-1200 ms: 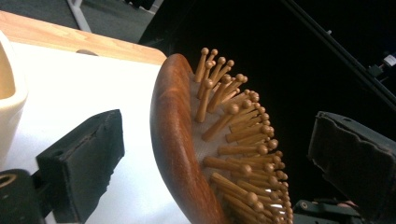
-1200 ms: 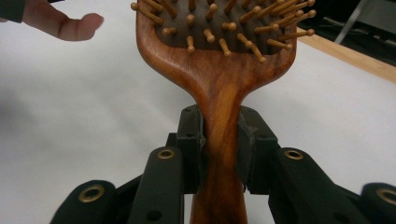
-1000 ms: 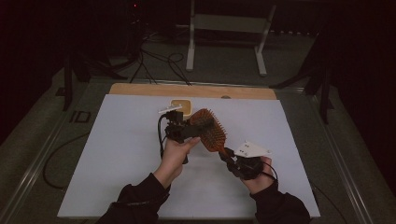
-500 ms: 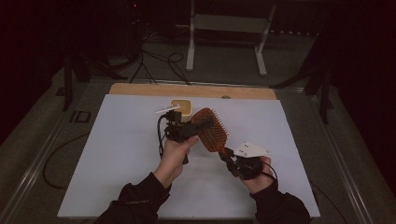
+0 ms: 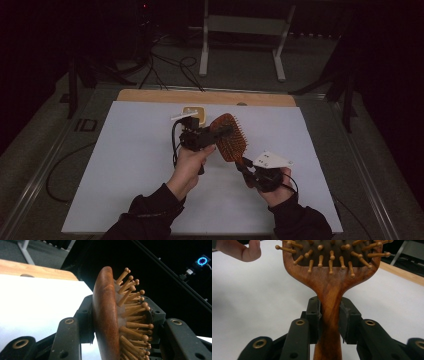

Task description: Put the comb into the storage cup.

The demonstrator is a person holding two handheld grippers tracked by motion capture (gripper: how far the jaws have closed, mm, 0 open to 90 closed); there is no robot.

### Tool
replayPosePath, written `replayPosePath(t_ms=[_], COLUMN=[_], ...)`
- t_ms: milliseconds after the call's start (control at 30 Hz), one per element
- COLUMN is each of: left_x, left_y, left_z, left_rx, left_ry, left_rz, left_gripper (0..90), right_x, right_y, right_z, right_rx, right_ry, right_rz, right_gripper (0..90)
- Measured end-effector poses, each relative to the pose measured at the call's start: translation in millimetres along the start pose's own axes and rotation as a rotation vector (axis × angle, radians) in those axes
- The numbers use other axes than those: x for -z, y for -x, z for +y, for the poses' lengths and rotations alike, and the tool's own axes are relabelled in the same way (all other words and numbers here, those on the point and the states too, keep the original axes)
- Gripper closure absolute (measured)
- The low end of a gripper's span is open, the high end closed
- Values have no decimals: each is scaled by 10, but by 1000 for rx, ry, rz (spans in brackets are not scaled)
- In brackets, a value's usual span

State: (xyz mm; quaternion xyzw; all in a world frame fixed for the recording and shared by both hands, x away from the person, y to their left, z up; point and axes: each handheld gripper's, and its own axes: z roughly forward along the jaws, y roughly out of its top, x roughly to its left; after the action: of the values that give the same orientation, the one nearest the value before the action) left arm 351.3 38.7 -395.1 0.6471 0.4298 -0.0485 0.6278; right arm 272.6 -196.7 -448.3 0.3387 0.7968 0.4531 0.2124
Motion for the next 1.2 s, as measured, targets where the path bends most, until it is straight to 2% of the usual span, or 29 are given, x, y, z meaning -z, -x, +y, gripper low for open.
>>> replayPosePath(t_ms=[67, 100, 200, 333, 433, 467, 600, 700, 767, 867, 1033, 1200], left_x=[0, 12, 33, 65, 88, 88, 136, 170, 195, 237, 341, 455], left_y=[17, 28, 41, 70, 84, 84, 98, 109, 124, 142, 152, 147], left_z=[8, 36, 79, 121, 152, 152, 211, 263, 299, 361, 501, 657], left_rx=[-11, -19, -35, -53, -61, -61, -85, -105, -121, -148, -168, -196], left_ry=[7, 16, 18, 25, 32, 32, 42, 49, 55, 63, 94, 124], left_rz=[8, 11, 9, 15, 15, 15, 30, 43, 48, 50, 65, 95], left_gripper=[540, 540, 540, 540, 540, 540, 540, 540, 540, 540, 540, 540], right_x=[3, 10, -4, 11, 31, 31, 39, 30, 25, 26, 46, 51], right_y=[4, 9, 16, 34, 50, 50, 64, 70, 85, 86, 87, 96], right_z=[2, -1, -15, -15, -16, -16, -32, -43, -58, -73, -90, -108], right_rx=[-12, -27, -35, -34, -36, -36, -35, -32, -26, -13, 13, 12], right_ry=[-1, 5, -3, 11, 32, 32, 45, 32, 29, 33, 37, 31], right_rz=[3, 13, -4, -12, -3, -3, 39, 35, 48, 35, 27, 26], right_gripper=[689, 569, 442, 373, 288, 288, 126, 96, 93, 92, 89, 87])
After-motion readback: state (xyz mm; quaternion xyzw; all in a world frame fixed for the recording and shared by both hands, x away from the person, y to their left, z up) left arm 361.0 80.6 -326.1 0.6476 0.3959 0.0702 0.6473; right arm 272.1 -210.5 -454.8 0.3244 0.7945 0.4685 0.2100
